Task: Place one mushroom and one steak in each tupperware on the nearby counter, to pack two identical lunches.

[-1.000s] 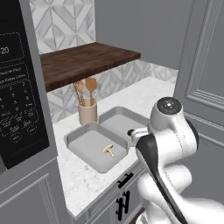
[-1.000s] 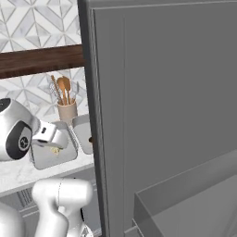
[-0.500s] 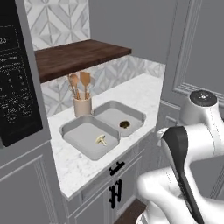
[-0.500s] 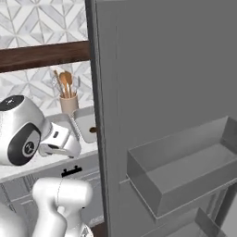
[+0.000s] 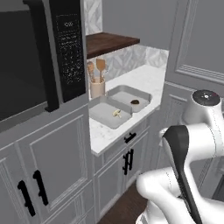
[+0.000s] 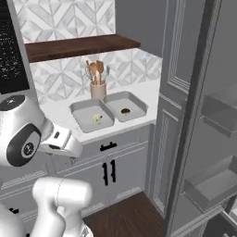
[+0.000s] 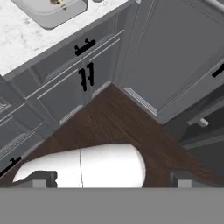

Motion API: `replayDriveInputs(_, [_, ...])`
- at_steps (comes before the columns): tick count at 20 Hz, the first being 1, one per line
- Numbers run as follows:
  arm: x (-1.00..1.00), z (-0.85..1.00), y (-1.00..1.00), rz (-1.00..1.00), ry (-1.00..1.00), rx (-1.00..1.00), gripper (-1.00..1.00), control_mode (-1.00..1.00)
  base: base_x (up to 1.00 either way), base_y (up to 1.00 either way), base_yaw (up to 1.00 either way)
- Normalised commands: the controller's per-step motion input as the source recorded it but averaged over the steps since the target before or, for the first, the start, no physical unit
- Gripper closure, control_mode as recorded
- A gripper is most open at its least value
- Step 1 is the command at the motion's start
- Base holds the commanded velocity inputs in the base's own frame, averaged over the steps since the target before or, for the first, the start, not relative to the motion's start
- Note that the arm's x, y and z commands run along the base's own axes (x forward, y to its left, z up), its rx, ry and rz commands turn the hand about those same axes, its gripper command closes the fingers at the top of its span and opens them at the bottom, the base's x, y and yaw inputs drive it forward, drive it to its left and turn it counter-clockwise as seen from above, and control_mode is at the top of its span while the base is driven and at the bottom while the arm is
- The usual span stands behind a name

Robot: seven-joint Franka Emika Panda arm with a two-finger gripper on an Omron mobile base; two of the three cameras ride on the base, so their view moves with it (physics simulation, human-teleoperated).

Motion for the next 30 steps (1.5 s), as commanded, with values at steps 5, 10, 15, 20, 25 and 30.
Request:
replayDriveInputs(5, [0.0, 0.0, 0.0, 0.0, 0.0, 0.0, -1.0, 1.0, -0.93, 0.01, -0.46])
replayDriveInputs(10, [0.0, 0.0, 0.0, 0.0, 0.0, 0.0, -1.0, 1.0, -0.44, -0.12, -0.58])
replayDriveInputs(15, [0.0, 0.0, 0.0, 0.0, 0.0, 0.0, -1.0, 1.0, -0.04, -0.24, -0.6])
replayDriveInputs(20, [0.0, 0.0, 0.0, 0.0, 0.0, 0.0, -1.0, 1.0, 0.0, -0.4, -0.58])
replayDriveInputs(25, [0.0, 0.0, 0.0, 0.0, 0.0, 0.0, -1.0, 1.0, 0.02, -0.64, -0.57])
replayDriveInputs(30, [0.0, 0.0, 0.0, 0.0, 0.0, 0.0, -1.0, 1.0, 0.37, -0.81, -0.34])
